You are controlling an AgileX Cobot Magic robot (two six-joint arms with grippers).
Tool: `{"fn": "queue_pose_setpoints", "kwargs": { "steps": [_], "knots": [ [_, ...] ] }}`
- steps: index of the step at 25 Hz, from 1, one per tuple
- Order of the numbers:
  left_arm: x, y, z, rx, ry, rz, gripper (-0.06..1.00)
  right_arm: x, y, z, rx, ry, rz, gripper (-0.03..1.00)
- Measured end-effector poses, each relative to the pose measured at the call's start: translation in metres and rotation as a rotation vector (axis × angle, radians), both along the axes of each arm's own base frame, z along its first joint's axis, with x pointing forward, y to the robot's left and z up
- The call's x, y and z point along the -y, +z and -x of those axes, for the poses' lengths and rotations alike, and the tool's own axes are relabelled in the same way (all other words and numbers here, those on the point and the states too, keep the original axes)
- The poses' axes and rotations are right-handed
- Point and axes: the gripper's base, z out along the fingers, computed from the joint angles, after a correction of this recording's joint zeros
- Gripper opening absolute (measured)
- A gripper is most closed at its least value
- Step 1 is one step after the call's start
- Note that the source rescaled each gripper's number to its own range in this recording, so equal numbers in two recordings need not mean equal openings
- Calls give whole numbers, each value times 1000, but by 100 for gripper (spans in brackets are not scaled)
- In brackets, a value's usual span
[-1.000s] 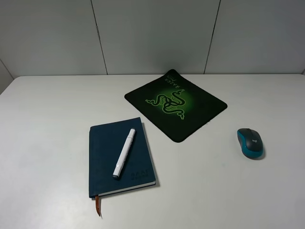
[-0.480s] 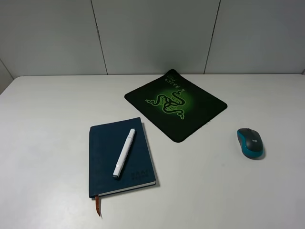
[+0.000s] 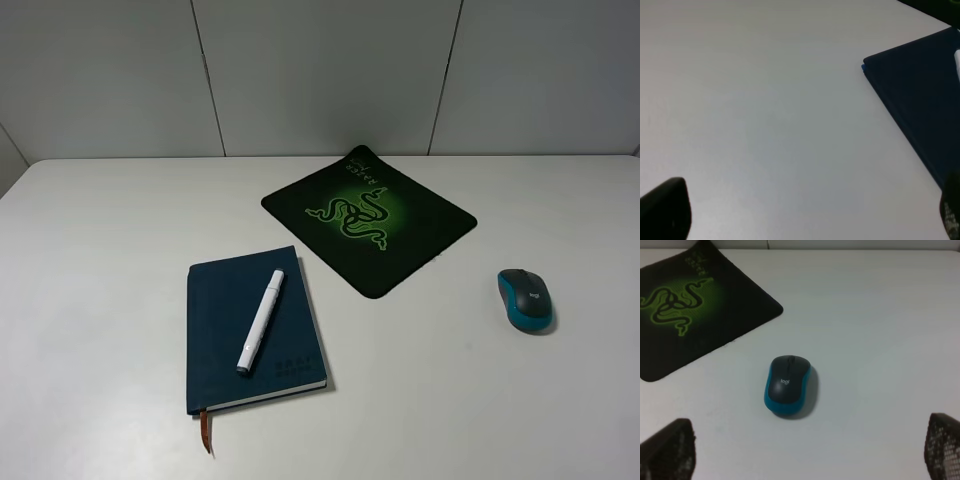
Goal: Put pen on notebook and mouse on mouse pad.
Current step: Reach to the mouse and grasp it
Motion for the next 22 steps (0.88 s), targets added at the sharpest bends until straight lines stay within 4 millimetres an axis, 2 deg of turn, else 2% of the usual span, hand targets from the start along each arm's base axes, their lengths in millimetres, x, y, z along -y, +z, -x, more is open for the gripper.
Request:
{"fn": "queue_pose_setpoints", "kwargs": {
  "steps": [12, 14, 17, 22],
  "knots": [
    [0, 0, 0, 0, 0, 0, 100, 0, 0, 0, 1, -1, -2, 100],
    [0, 0, 0, 0, 1, -1, 100, 0, 6, 0, 4, -6, -12, 100],
    [0, 0, 0, 0, 1, -1, 100, 0, 22, -9, -31, -11, -19, 100],
    [0, 0, 0, 0, 1, -1, 100, 2, 48, -42, -142, -13, -21, 100]
  ]
}}
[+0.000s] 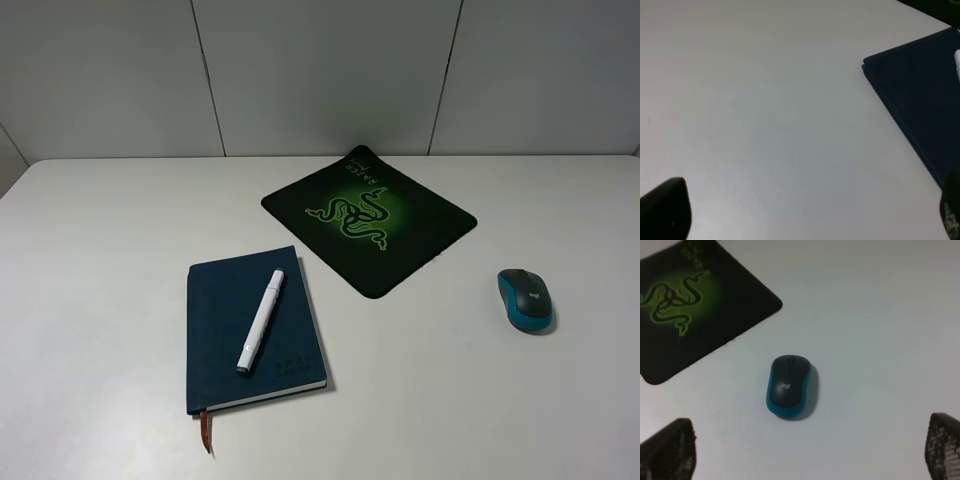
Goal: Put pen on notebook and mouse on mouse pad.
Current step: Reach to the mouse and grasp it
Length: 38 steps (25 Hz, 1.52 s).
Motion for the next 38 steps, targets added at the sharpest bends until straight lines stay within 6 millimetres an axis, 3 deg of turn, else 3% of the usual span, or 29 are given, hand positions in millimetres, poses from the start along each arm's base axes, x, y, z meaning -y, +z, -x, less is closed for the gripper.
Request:
{"fn": "queue_pose_setpoints", "kwargs": {
  "steps": [7, 14, 23, 30, 38],
  "knots": [
    [0, 0, 0, 0, 0, 0, 100, 2, 26, -59, -142, 24, 32, 100],
    [0, 0, 0, 0, 0, 0, 100, 4, 21, -117, -302, 33, 32, 100],
    [0, 0, 0, 0, 0, 0, 100, -3, -20, -172, -508, 79, 39, 100],
    [0, 0, 0, 0, 0, 0, 100, -22, -63, -204, -669, 157, 56, 100],
    [0, 0, 0, 0, 0, 0, 100, -25, -111, -234, -785, 145, 37, 100]
  ]
}}
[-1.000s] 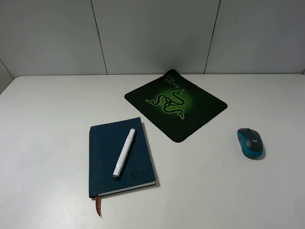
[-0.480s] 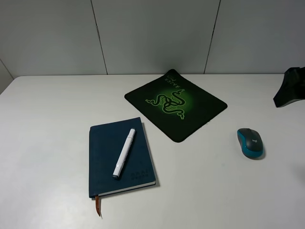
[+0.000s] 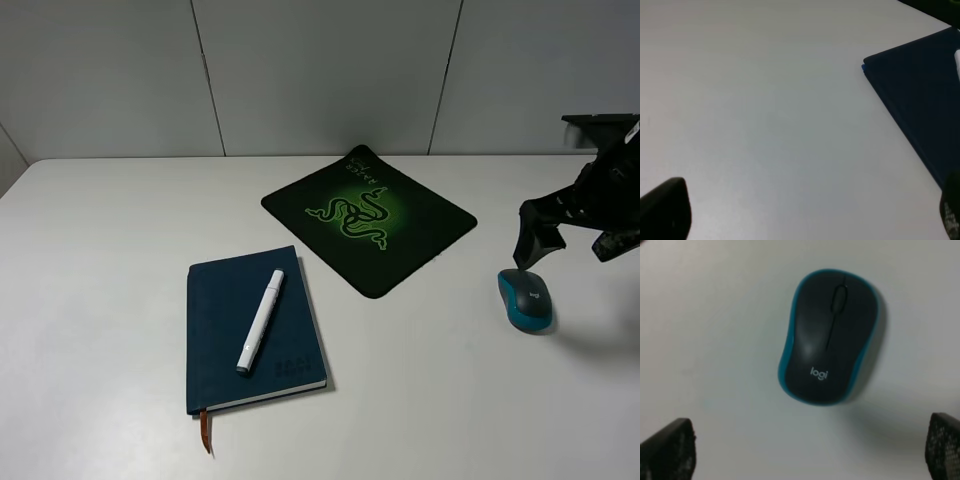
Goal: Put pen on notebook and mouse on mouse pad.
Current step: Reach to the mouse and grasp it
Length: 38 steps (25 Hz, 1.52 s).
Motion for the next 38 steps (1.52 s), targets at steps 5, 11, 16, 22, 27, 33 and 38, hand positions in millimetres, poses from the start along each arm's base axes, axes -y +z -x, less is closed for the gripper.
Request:
{"fn": "queue_pose_setpoints", "kwargs": {
  "steps": [5, 11, 16, 22, 27, 33, 38],
  "knots": [
    [0, 0, 0, 0, 0, 0, 100, -1, -23, -10, -45, -4, 4, 100],
    [0, 0, 0, 0, -1, 1, 100, -1, -46, -19, -77, -6, 9, 100],
    [0, 0, 0, 0, -1, 1, 100, -2, -62, -24, -104, -5, 14, 100],
    [0, 0, 0, 0, -1, 1, 100, -2, -80, -28, -135, 1, 16, 100],
    [0, 0, 0, 0, -1, 1, 100, -2, -93, -31, -146, 5, 18, 100],
    [0, 0, 0, 0, -1, 1, 100, -2, -102, -33, -145, 2, 19, 100],
    [0, 0, 0, 0, -1, 1, 100, -2, -103, -35, -147, 2, 20, 100]
  ]
}}
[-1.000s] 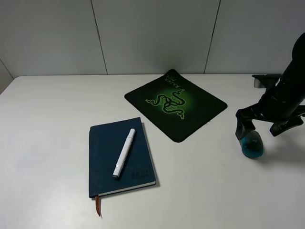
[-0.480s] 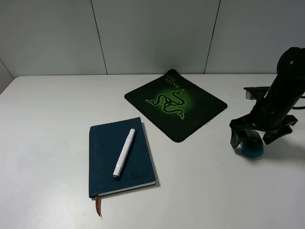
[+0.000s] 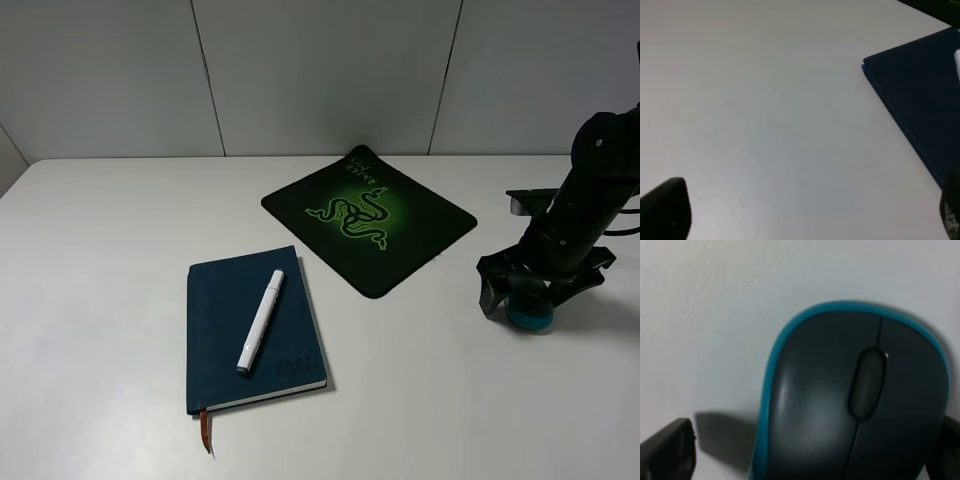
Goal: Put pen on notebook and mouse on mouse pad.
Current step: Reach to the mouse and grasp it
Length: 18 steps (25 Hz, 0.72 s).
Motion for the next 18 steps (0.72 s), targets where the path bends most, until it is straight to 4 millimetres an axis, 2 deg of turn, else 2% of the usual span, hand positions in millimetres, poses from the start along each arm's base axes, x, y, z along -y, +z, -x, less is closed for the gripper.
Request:
{"fn": "queue_pose_setpoints", "kwargs": {
  "steps": [2, 4, 7, 9, 18],
  "knots": [
    [0, 0, 0, 0, 0, 0, 100, 0, -1, 0, -2, 0, 0, 100],
    [0, 0, 0, 0, 0, 0, 100, 0, -1, 0, -2, 4, 4, 84],
    [0, 0, 0, 0, 0, 0, 100, 1, -1, 0, 0, 8, 7, 32],
    [0, 0, 0, 0, 0, 0, 100, 1, -1, 0, -2, 8, 7, 1],
    [0, 0, 0, 0, 0, 0, 100, 0, -1, -1, -5, 6, 5, 0]
  ]
}}
